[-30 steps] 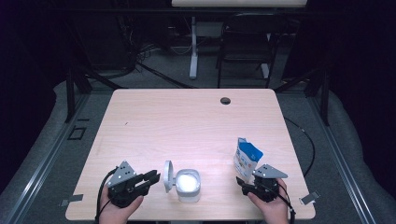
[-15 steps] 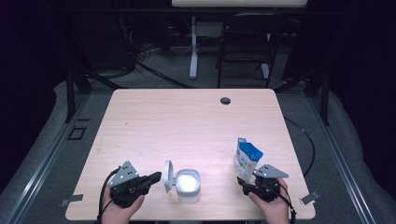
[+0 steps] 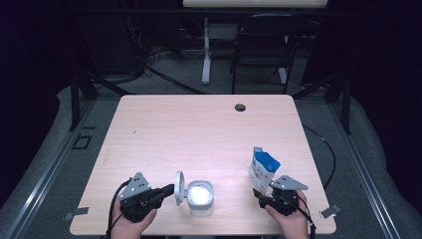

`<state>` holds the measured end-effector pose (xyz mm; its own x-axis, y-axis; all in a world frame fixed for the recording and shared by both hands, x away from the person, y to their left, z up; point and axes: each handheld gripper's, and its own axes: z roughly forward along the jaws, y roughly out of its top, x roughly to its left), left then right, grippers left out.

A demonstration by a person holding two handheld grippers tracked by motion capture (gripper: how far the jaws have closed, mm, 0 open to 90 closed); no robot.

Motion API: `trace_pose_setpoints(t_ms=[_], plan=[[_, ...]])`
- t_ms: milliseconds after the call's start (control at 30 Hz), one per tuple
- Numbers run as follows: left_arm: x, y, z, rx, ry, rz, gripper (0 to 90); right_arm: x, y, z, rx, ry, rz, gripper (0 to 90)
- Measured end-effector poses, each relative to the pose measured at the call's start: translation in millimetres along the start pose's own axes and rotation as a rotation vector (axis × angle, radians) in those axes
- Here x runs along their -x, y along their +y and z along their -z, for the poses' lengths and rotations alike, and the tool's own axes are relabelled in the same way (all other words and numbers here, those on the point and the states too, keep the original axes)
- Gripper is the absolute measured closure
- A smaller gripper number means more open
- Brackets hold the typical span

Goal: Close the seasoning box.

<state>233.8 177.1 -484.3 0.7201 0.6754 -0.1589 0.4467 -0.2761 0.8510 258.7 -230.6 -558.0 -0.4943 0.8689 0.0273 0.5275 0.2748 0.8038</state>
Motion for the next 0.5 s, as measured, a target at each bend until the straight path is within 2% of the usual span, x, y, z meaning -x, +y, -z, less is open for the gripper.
trace_pose_setpoints(t_ms=[500], plan=[[7.5, 2.0, -8.5, -0.012, -0.017, -0.022, 90.0, 0.1, -0.5, 0.2, 0.001, -0.001, -0.001, 38.0]])
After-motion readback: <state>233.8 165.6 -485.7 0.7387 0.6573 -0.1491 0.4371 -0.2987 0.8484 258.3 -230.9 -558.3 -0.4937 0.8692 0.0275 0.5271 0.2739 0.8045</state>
